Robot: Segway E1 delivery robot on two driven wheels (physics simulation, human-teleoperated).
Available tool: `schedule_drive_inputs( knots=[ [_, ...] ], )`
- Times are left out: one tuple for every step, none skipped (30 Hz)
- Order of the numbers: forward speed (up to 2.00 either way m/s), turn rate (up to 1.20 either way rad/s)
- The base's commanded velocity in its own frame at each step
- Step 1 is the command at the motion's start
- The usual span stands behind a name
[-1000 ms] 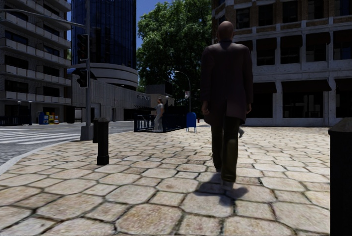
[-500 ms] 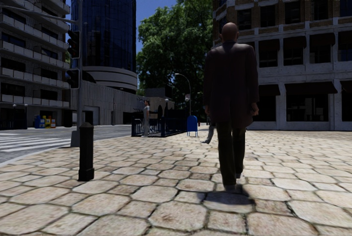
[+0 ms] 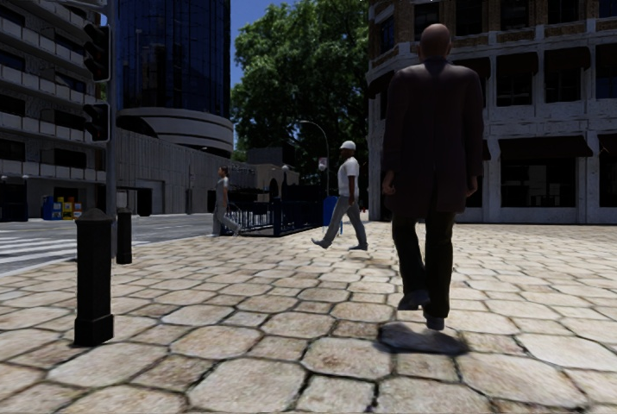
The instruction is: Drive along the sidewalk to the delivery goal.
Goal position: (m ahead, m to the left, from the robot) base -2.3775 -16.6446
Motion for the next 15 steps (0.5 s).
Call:
schedule_drive_inputs(
  knots=[
    [1.22, -0.93],
    [1.22, -0.93],
    [1.22, -0.93],
    [1.22, -0.93],
    [1.22, -0.93],
    [1.22, -0.93],
    [1.22, -0.93],
    [1.22, -0.93],
    [1.22, -0.93],
    [1.22, -0.93],
    [1.22, -0.94],
    [1.22, -0.94],
    [1.22, -0.94],
    [1.22, -0.94],
    [1.22, -0.94]
  ],
)
